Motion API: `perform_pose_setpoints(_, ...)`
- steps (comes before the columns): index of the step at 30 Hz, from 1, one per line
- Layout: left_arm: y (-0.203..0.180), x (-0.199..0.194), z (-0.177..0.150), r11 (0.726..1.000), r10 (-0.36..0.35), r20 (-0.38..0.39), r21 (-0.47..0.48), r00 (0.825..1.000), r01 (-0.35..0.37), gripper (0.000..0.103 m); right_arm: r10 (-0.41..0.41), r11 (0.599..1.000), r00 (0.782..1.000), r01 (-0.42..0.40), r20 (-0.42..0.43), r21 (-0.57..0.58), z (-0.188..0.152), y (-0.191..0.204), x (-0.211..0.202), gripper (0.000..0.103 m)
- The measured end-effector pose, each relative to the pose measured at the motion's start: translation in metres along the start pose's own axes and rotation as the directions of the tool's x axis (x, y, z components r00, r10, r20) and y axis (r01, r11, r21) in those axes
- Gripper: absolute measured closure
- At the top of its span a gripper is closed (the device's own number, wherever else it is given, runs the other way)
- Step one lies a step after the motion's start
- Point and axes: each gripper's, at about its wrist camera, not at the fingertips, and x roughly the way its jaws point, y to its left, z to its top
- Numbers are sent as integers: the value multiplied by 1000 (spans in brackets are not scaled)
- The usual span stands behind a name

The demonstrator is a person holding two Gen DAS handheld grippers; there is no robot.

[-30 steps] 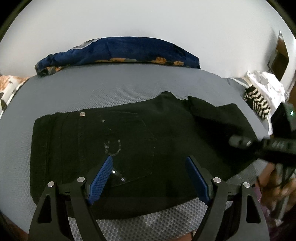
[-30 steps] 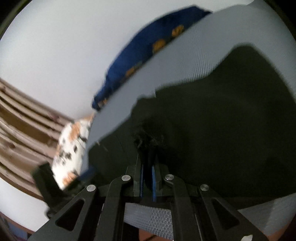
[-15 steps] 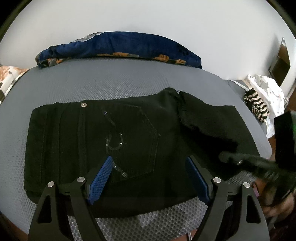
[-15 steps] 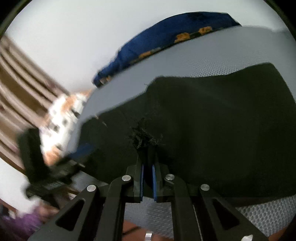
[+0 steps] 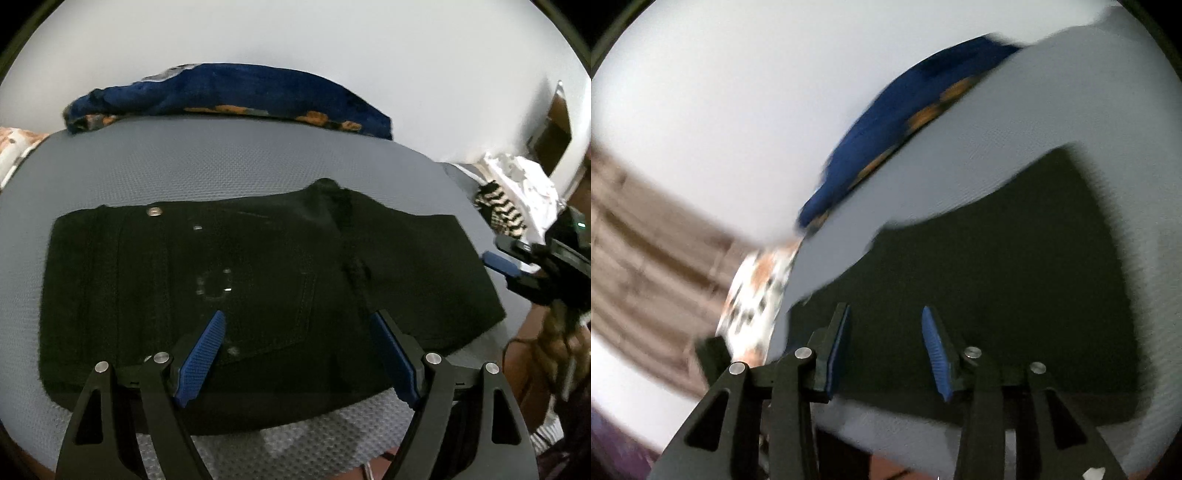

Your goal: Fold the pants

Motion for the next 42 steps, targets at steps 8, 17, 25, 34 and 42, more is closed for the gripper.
perform_pose_setpoints(8, -45, 13, 16, 992, -50, 23, 119, 998, 47, 22, -176, 976, 981, 163, -83, -144, -11, -40, 15, 70)
perform_pose_setpoints(17, -94, 76, 6, 954, 54, -76, 298, 996, -29, 23, -66, 993, 997, 62, -43, -97, -2, -42, -6, 67)
perform_pose_setpoints(25, -81, 62, -21, 978, 16, -49, 210, 999, -6, 25, -39, 999, 996, 39, -80, 2, -2, -76, -1, 67)
perform_pose_setpoints(34, -48, 46, -4, 986, -167, -88, -25, 982, 166, 23, -38, 999, 997, 39, -72, 10, 0, -64, 8, 55)
perform_pose_setpoints(42, -73, 64, -12, 974, -204, -174, 61, 963, 217, 69, -7, 998, 998, 11, -61, 66, 2, -71, 9, 55)
